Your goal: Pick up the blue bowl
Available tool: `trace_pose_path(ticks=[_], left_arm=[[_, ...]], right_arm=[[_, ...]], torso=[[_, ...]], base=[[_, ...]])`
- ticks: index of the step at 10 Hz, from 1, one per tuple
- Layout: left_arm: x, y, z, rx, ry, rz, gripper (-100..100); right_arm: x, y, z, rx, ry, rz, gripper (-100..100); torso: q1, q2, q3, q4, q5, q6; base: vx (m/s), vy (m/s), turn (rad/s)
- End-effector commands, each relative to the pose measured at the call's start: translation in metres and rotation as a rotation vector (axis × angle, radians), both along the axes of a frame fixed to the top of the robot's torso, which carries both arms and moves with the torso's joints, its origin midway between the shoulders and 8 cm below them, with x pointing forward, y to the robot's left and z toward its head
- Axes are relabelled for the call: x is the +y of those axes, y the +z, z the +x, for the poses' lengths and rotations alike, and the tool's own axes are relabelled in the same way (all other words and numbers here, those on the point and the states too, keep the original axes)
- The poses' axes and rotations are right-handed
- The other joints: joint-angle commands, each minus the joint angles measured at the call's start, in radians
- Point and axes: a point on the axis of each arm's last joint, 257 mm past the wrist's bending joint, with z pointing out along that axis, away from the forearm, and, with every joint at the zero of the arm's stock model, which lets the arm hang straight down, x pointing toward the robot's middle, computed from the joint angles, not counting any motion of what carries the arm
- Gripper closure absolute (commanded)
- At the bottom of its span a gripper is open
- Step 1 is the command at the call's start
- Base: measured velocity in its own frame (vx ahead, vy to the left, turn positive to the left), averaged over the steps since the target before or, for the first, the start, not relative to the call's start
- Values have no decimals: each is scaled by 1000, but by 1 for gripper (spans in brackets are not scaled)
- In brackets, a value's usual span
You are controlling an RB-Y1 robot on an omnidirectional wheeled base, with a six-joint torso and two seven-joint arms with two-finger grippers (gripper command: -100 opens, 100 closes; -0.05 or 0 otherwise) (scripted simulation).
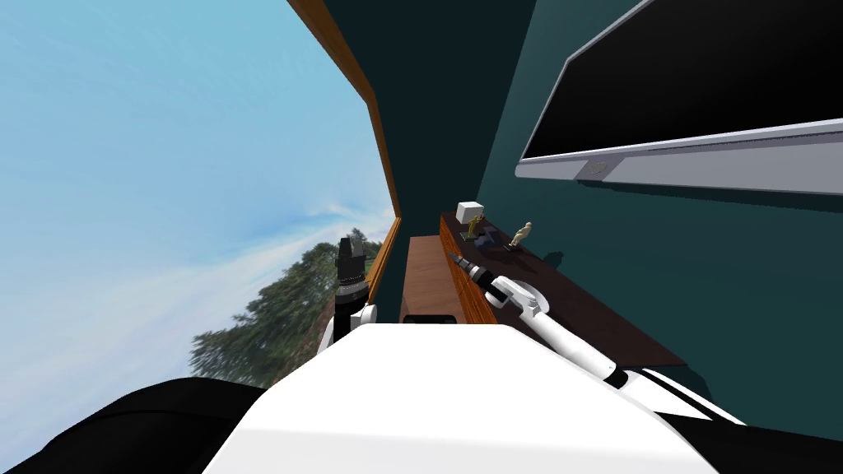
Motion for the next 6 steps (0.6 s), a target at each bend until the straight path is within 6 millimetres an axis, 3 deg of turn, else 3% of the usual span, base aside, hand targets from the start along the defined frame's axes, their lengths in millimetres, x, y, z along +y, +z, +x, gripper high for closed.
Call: trace_pose_path(ticks=[1, 4, 6], left_arm=[[0, 0, 0, 0, 0, 0, 0], [0, 0, 0, 0, 0, 0, 0], [0, 0, 0, 0, 0, 0, 0]], right_arm=[[-8, -26, -1, 31, 25, -98, -100], [-30, -61, -4, 83, 27, -199, -100], [-59, -95, -9, 128, 44, -342, -100]], torso=[[0, 0, 0, 0, 0, 0], [0, 1, 0, 0, 0, 0], [0, 1, 0, 0, 0, 0]], base=[[-9, 12, 128], [-11, 7, 40], [-18, 9, 92]])
